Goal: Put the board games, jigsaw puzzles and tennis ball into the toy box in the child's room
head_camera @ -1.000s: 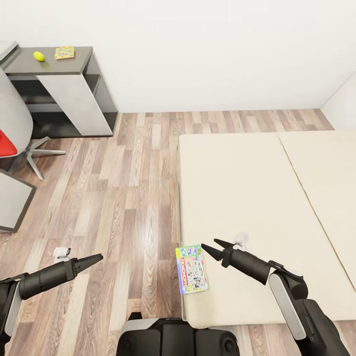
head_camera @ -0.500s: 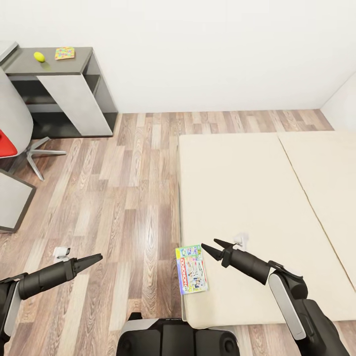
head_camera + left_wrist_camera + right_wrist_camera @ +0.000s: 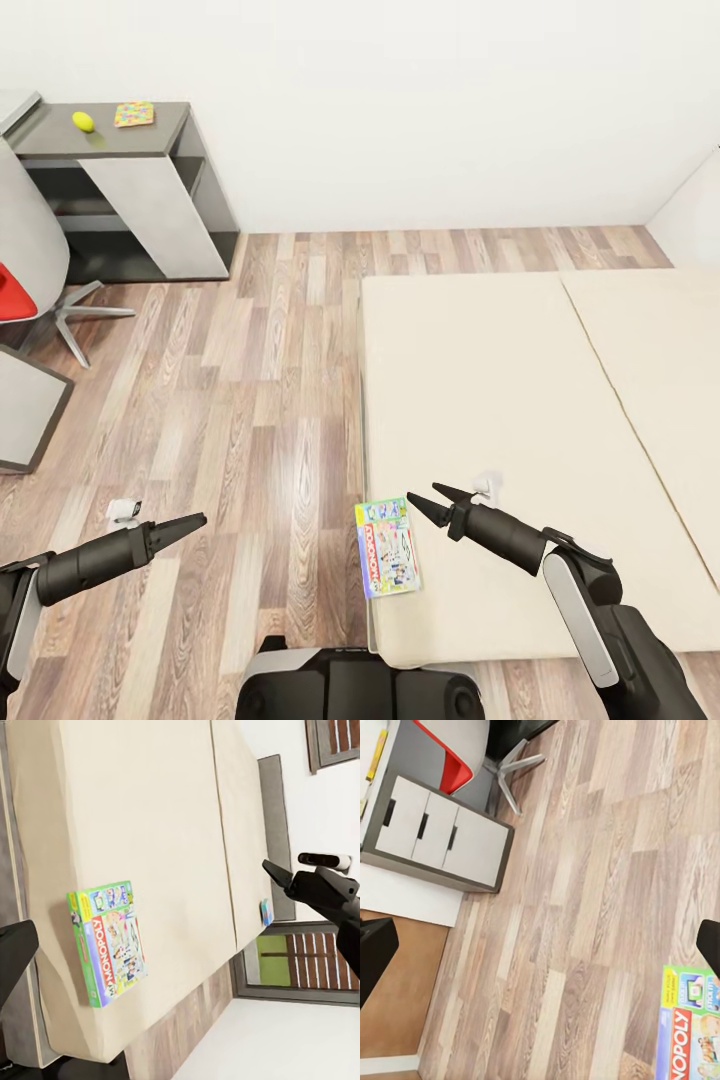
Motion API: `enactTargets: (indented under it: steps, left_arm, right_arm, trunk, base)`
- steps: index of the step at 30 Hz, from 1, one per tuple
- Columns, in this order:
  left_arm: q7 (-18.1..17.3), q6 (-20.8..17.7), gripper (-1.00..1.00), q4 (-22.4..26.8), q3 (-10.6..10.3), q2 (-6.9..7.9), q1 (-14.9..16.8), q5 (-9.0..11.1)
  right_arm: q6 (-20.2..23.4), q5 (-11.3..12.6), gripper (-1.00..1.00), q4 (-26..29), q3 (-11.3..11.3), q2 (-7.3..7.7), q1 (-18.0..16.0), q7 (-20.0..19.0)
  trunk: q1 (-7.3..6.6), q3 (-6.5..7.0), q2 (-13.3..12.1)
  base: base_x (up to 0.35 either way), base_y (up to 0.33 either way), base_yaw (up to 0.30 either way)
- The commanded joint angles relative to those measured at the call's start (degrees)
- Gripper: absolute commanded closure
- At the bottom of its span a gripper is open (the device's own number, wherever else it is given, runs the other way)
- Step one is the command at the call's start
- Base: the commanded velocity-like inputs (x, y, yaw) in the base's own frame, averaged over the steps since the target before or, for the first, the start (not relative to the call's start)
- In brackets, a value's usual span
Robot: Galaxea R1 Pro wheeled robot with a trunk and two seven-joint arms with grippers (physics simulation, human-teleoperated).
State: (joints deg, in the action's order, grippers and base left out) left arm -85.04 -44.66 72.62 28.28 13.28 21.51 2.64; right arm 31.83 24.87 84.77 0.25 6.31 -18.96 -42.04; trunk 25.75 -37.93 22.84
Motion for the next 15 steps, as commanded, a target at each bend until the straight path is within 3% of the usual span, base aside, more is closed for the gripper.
enactTargets:
  steps: [1,15]
  left_arm:
    - [-0.21,-0.60,-1.00,0.00,0.02,0.00,0.02,0.00]
    - [-0.21,-0.60,-1.00,0.02,0.02,0.04,0.02,0.03]
  right_arm:
    - [0.38,0.45,-1.00,0.03,0.04,0.05,-0.02,0.05]
    - [0.34,0.05,-1.00,0.04,0.10,0.02,-0.02,-0.05]
  trunk:
    - [0.03,0.02,0.08]
    - [0.03,1.32,0.08]
  base:
    - [0.000,0.000,0.000]
    - [0.000,0.000,0.000]
